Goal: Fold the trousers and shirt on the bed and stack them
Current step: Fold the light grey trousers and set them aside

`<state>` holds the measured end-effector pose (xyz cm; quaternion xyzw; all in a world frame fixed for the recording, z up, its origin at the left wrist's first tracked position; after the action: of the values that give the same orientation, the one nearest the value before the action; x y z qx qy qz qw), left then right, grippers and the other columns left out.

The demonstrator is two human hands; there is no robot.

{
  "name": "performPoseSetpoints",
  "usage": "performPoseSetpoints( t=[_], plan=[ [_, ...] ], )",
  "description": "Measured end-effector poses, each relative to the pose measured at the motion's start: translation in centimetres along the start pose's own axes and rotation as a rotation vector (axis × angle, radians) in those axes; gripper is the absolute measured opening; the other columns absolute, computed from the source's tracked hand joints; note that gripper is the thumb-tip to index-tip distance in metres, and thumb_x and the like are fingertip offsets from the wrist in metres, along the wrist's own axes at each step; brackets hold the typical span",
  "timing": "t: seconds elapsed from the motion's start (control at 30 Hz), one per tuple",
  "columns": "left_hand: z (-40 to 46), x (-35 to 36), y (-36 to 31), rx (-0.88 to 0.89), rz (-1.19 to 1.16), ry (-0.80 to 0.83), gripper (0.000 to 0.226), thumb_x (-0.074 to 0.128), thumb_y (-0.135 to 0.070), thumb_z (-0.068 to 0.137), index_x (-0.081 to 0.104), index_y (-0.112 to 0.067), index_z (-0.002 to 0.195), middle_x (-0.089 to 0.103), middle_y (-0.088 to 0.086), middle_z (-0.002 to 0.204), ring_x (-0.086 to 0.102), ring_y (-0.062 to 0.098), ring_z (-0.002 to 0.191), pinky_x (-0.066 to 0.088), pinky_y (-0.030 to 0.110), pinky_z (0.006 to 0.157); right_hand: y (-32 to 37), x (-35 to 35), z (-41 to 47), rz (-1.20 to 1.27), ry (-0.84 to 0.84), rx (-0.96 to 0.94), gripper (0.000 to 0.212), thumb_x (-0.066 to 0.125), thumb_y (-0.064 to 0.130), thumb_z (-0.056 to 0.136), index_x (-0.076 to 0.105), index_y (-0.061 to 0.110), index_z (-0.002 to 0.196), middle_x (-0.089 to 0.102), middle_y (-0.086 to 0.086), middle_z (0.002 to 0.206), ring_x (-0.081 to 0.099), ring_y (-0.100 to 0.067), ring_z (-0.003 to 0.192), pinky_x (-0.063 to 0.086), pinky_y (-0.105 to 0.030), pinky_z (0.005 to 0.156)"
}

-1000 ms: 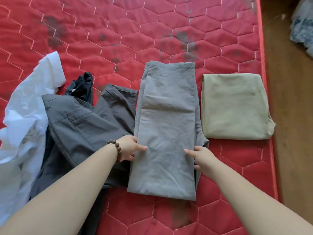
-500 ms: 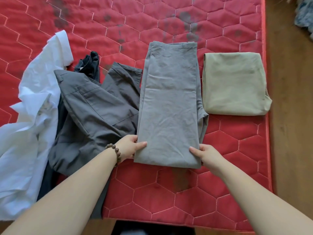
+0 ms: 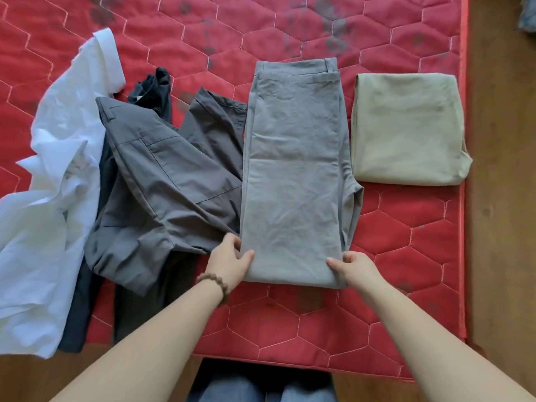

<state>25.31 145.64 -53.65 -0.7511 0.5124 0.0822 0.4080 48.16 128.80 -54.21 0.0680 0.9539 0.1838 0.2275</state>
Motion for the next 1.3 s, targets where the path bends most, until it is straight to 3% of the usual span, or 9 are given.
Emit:
performPoseSetpoints(
  t=[0.1,0.17,0.23,0.33,0.53,0.77,0.93,1.17,1.3],
  plan=[
    [-1.7,-1.2,-4.2,0.395,0.301,-0.405,0.032,0.07,-0.013,0.077,0.057,-0.007,0.106,0.058,0.012,0.102,0.056,0.029,0.093,0.049,0.039,0.083,3.3,-1.6,-1.3,-0.231,-0.474,-0.209,0.028,0.064,0.016,0.085,0.058,0.005,0.11,0.06,-0.014,0.108,0.054,-0.032,0.103,0.041,-0.036,0.083],
    [-1.8,0.8,-6.5,0.624,0.441,-0.383,0.038,0.072,-0.006,0.073,0.062,-0.003,0.11,0.06,0.018,0.115,0.059,0.036,0.105,0.051,0.044,0.089,6.4,-0.6,-2.4,-0.365,-0.642,-0.545,0.036,0.063,0.005,0.081,0.057,0.001,0.116,0.058,-0.019,0.119,0.052,-0.037,0.114,0.043,-0.045,0.096],
    [-1.1,3.8,-7.6,0.694,0.559,-0.215,0.049,0.065,-0.008,0.081,0.055,-0.001,0.129,0.05,0.02,0.138,0.047,0.036,0.129,0.04,0.049,0.105,8.1,2.3,-2.3,-0.54,-0.602,-0.788,0.048,0.067,-0.001,0.075,0.058,-0.004,0.122,0.055,-0.023,0.131,0.049,-0.04,0.126,0.039,-0.053,0.106],
    [1.0,7.4,-6.9,0.67,0.811,-0.034,0.059,0.03,-0.023,0.097,0.012,-0.003,0.149,0.009,0.012,0.158,0.002,0.025,0.147,0.002,0.045,0.119,8.4,6.3,-0.5,-0.708,-0.408,-0.927,0.061,0.073,0.002,0.073,0.053,-0.004,0.131,0.048,-0.02,0.14,0.044,-0.037,0.132,0.034,-0.058,0.107],
    [4.2,6.6,-6.1,0.614,0.801,-0.116,0.066,0.034,-0.037,0.09,0.03,-0.006,0.147,0.025,0.012,0.155,0.022,0.022,0.144,0.017,0.042,0.116,7.1,4.0,5.2,-0.849,-0.356,-0.791,0.068,0.033,0.047,0.096,0.022,0.008,0.149,0.015,-0.007,0.157,0.014,-0.021,0.146,0.01,-0.043,0.12],
    [9.4,5.1,-11.3,0.521,0.782,-0.183,0.068,0.019,-0.045,0.09,0.023,-0.013,0.15,0.016,0.011,0.158,0.01,0.031,0.146,0.006,0.049,0.119,12.5,2.7,7.3,-0.735,-0.429,-0.811,0.055,0.05,0.017,0.091,0.04,-0.005,0.14,0.032,-0.024,0.149,0.03,-0.038,0.139,0.023,-0.049,0.114],
    [15.9,3.2,-15.2,0.559,0.85,-0.231,0.062,0.025,-0.043,0.096,0.005,-0.026,0.152,-0.003,0.006,0.161,-0.007,0.029,0.147,-0.007,0.049,0.116,18.4,2.0,11.5,-0.766,-0.412,-0.832,0.055,0.037,0.028,0.101,0.018,0.015,0.151,0.008,-0.01,0.16,0.002,-0.026,0.148,-0.006,-0.035,0.119],
    [22.4,0.7,-19.7,0.618,0.885,-0.319,0.065,0.026,-0.041,0.097,0.0,-0.018,0.152,-0.005,0.009,0.16,-0.009,0.031,0.146,-0.008,0.049,0.117,25.2,-1.0,17.1,-0.905,-0.525,-0.802,0.057,0.03,0.04,0.1,0.009,0.029,0.152,0.0,-0.004,0.161,-0.004,-0.024,0.148,-0.014,-0.041,0.116],
    [26.0,-0.8,-22.0,0.592,0.836,-0.37,0.063,0.024,-0.048,0.095,0.004,-0.029,0.152,-0.003,0.007,0.161,-0.005,0.026,0.148,-0.003,0.053,0.117,28.8,-3.3,20.4,-0.972,-0.524,-0.787,0.057,0.019,0.049,0.099,-0.001,0.035,0.151,-0.006,0.0,0.161,-0.009,-0.019,0.148,-0.017,-0.044,0.115]
  ],
)
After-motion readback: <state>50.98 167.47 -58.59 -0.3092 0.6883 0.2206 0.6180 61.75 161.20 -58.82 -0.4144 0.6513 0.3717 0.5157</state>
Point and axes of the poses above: each hand's wrist, its own z-axis towards the middle knuckle, its own x-axis out of the palm, y = z × x, the point moved 5 cm from there along z, towards the middle knuckle
